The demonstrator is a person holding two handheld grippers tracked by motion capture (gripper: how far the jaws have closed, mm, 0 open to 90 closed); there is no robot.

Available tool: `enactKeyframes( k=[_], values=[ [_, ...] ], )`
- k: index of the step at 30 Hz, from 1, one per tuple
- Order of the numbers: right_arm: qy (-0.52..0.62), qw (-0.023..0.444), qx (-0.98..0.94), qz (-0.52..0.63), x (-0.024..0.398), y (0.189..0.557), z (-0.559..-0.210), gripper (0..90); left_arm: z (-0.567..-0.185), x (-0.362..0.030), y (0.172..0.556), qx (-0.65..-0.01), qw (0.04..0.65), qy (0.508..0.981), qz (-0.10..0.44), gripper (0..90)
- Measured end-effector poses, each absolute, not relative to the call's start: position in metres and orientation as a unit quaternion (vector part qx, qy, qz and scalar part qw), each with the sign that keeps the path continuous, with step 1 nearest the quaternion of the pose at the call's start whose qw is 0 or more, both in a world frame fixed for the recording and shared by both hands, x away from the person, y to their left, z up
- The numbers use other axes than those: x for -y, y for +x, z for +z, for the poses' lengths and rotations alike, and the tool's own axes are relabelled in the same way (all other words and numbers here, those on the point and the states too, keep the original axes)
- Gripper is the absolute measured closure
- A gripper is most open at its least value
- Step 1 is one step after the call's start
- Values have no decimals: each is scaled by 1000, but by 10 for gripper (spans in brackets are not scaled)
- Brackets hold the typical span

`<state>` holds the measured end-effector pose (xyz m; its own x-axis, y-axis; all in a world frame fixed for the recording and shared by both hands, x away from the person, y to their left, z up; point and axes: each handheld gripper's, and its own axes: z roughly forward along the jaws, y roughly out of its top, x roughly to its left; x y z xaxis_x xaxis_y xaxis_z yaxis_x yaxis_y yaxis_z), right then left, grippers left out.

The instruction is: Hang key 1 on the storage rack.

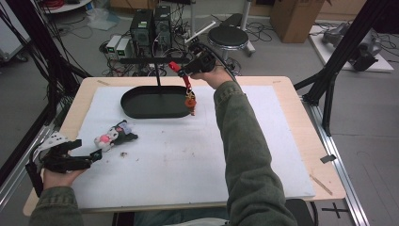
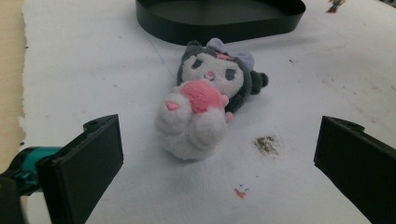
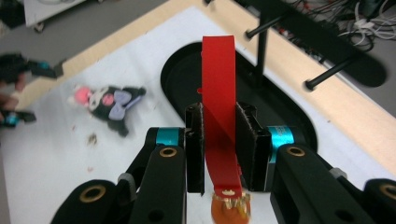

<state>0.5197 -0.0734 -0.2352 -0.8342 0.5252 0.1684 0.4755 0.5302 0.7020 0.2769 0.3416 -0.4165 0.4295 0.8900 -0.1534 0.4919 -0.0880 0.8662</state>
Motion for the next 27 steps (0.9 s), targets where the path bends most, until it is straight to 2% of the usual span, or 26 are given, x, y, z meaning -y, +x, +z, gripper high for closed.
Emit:
enactKeyframes(
  k=[9,27],
  values=[
    [311,23,-858,407,82,539,-227,747,-416,-344,283,-488,466,707,212,17],
    [323,22,-862,391,68,571,-227,747,-416,-344,290,-481,466,712,210,17]
  ],
)
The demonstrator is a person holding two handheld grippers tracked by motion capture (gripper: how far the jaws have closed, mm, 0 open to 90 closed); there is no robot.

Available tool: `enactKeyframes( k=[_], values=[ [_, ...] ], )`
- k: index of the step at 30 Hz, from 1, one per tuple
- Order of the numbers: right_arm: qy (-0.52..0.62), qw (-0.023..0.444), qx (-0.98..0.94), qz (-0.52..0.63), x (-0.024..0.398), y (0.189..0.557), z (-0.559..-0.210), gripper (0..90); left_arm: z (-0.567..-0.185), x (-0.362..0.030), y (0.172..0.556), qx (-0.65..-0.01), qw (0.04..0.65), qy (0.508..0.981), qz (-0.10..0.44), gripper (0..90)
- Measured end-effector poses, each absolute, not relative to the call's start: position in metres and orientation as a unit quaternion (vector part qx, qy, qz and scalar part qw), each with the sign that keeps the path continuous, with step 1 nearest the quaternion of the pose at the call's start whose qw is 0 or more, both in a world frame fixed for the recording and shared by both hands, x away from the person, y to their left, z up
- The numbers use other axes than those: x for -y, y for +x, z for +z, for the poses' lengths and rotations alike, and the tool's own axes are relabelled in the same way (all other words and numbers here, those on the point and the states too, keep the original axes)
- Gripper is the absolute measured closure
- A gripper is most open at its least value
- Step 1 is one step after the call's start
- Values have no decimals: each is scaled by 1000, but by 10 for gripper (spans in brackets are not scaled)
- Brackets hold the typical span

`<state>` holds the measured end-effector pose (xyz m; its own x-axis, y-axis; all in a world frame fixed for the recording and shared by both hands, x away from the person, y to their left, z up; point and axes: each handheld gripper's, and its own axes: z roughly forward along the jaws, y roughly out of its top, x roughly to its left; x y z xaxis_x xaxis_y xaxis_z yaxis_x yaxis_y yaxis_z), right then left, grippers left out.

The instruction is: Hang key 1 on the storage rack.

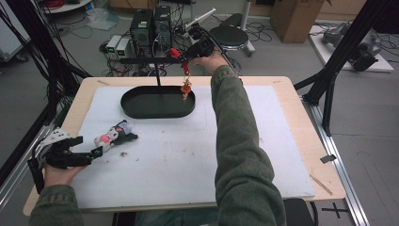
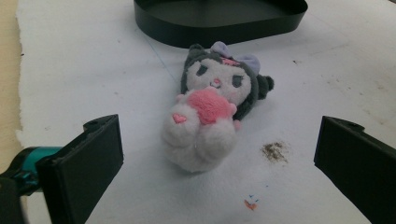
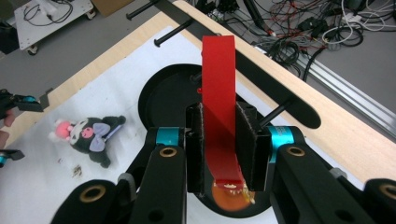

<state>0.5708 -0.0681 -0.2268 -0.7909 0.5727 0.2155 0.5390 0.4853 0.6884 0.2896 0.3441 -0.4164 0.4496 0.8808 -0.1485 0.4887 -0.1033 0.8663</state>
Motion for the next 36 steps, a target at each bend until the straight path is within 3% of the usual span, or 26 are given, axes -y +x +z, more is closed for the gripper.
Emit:
enactKeyframes(
  k=[36],
  values=[
    [346,57,-847,399,44,606,-218,744,-417,-344,297,-480,467,712,213,17]
  ],
)
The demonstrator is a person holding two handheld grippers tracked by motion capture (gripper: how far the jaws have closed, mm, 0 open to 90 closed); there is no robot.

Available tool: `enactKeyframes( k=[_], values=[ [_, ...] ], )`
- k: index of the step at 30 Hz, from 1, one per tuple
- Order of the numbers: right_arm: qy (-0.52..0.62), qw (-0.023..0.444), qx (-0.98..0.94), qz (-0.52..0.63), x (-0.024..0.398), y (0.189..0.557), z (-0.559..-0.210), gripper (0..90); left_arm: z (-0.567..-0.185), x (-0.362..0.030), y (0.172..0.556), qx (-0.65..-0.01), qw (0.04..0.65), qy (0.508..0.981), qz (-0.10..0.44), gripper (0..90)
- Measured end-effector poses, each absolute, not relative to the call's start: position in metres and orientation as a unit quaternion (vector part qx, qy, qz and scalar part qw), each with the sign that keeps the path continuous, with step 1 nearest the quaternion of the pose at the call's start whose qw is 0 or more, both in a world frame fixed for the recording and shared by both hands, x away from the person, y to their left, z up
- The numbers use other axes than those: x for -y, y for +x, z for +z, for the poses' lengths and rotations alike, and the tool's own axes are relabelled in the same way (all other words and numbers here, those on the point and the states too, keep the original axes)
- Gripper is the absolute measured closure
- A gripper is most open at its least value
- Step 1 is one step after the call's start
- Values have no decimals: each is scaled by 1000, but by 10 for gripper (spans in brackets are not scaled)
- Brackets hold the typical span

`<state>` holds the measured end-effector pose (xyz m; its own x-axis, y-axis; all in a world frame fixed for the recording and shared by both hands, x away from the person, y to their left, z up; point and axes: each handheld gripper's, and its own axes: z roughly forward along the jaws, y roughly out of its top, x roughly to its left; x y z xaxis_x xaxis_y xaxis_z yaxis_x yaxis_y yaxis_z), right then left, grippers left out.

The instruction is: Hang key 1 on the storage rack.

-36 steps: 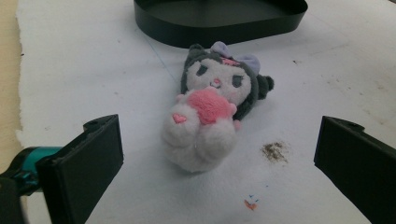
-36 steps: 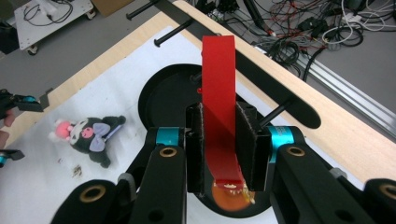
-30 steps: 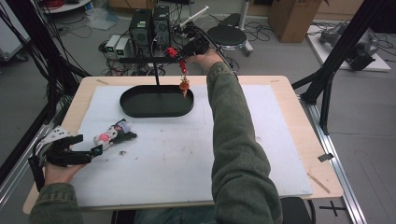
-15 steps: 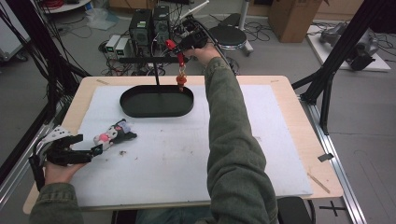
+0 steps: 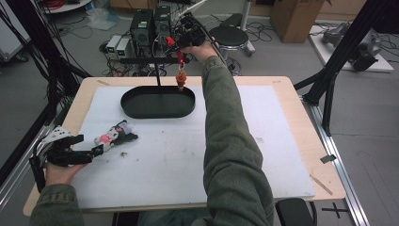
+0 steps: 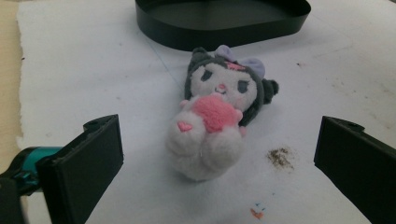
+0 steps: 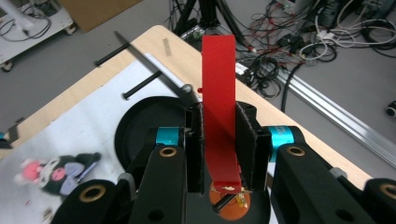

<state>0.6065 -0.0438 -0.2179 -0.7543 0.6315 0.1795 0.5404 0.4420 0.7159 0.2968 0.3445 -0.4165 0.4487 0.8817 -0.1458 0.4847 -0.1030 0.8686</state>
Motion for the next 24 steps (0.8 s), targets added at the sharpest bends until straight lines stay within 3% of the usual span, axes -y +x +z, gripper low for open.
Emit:
enactKeyframes(
  k=[1,2,3,6,9,10,12,24],
  values=[
    [351,56,-844,402,44,607,-219,735,-417,-345,297,-479,467,712,212,18],
    [354,56,-841,404,44,608,-219,652,-417,-345,298,-480,467,712,212,17],
    [363,64,-836,406,43,608,-219,442,-417,-345,298,-480,466,713,211,17],
    [371,65,-827,418,46,607,-217,240,-417,-344,298,-480,465,712,212,17],
    [371,65,-825,421,51,603,-215,95,-417,-345,297,-480,465,713,212,17],
    [368,62,-825,425,52,602,-214,93,-417,-345,297,-480,466,713,212,17],
    [363,72,-825,427,54,598,-213,4,-417,-345,297,-480,466,713,213,17],
    [318,63,-841,433,67,573,-222,4,-416,-344,297,-481,465,712,213,17]
  ],
)
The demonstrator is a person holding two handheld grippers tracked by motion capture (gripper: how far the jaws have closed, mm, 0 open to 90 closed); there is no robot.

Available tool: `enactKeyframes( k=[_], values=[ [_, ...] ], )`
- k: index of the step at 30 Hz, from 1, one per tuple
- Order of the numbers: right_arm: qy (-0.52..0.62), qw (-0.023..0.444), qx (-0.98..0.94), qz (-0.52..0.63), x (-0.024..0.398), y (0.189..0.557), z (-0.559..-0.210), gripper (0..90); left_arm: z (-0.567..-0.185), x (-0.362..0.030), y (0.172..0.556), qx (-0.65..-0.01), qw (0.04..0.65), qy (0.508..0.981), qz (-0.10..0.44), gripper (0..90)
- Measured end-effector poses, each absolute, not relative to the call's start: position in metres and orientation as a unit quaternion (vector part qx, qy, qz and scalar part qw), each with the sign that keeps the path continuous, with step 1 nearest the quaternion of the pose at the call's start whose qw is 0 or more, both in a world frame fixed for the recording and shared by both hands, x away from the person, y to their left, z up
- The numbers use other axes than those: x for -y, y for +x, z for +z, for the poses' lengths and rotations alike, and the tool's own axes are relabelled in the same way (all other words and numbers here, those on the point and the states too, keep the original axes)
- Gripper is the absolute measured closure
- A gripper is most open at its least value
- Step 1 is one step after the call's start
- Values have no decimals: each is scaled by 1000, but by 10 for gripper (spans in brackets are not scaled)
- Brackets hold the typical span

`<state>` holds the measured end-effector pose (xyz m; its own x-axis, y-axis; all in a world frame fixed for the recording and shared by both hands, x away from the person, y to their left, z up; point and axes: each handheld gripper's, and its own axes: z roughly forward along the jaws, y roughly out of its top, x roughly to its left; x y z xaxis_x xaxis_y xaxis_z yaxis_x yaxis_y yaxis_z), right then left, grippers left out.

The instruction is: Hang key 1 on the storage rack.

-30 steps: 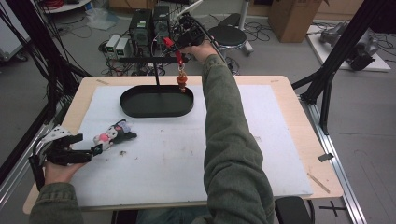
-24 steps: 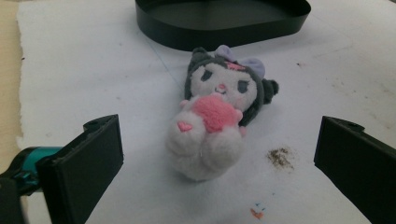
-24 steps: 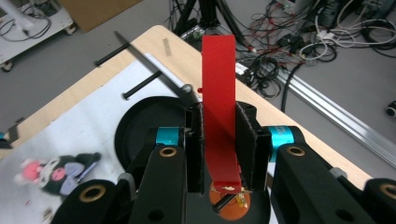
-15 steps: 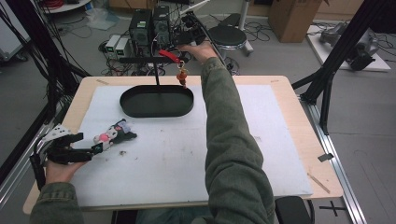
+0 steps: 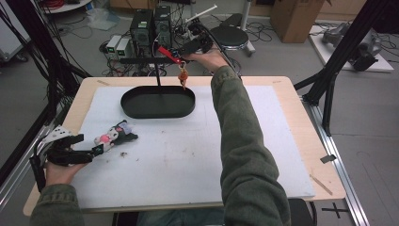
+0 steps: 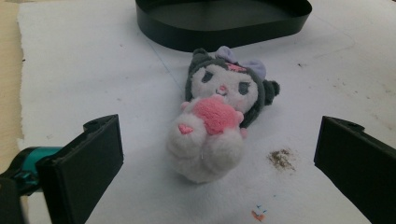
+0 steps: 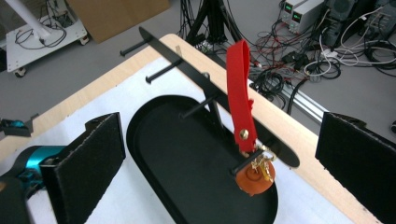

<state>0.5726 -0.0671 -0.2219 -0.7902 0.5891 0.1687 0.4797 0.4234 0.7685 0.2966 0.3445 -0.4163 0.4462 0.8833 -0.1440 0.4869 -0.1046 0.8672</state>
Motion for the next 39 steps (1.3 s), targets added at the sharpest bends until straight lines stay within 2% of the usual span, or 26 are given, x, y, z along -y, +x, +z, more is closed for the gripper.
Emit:
enactKeyframes(
  k=[15,39],
  values=[
    [308,64,-845,431,87,551,-237,4,-417,-344,297,-482,463,713,211,17],
    [292,105,-843,439,127,492,-269,4,-417,-344,297,-484,460,715,207,17]
  ],
)
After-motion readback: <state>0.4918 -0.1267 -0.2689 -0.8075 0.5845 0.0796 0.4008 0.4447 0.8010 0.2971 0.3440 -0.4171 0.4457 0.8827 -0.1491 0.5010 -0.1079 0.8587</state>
